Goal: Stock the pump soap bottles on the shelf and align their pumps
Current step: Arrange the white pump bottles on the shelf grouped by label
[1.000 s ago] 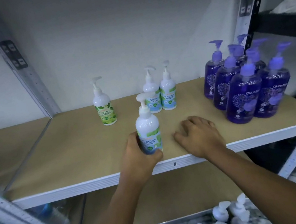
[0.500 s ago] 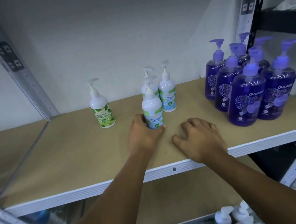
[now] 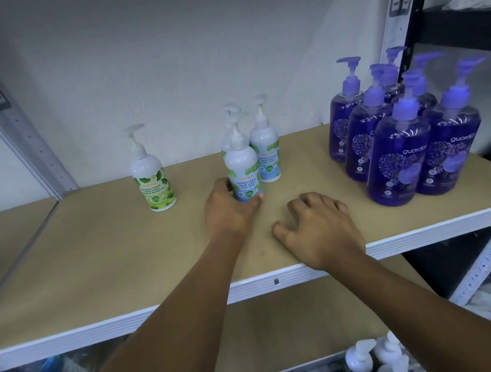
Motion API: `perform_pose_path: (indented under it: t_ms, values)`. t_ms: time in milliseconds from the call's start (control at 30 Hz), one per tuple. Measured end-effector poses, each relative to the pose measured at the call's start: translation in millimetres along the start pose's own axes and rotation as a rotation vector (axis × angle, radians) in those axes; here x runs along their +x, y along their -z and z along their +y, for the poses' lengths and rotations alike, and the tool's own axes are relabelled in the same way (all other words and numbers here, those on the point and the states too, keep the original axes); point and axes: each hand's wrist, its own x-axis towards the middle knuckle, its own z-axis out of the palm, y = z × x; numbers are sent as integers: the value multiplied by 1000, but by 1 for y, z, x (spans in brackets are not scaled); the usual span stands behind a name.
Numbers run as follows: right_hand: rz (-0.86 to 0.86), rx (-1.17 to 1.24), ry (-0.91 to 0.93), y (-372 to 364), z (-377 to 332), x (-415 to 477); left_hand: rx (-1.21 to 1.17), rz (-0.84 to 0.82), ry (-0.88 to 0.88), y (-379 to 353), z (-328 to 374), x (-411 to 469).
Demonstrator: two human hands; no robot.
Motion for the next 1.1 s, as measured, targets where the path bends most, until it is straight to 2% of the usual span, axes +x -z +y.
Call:
perform_pose_path:
  t_ms: [533, 667, 867, 1100]
  values:
    - [12, 5, 12, -1, 1, -1, 28, 18, -11, -2, 0, -3]
    - [22, 94, 19, 5, 3, -5, 63, 16, 29, 3, 5, -16]
    - [103, 497, -9, 21, 18, -32, 74, 11, 82, 22, 11, -72]
    - [175, 468, 114, 40, 57, -113, -97, 14, -70, 20, 16, -166]
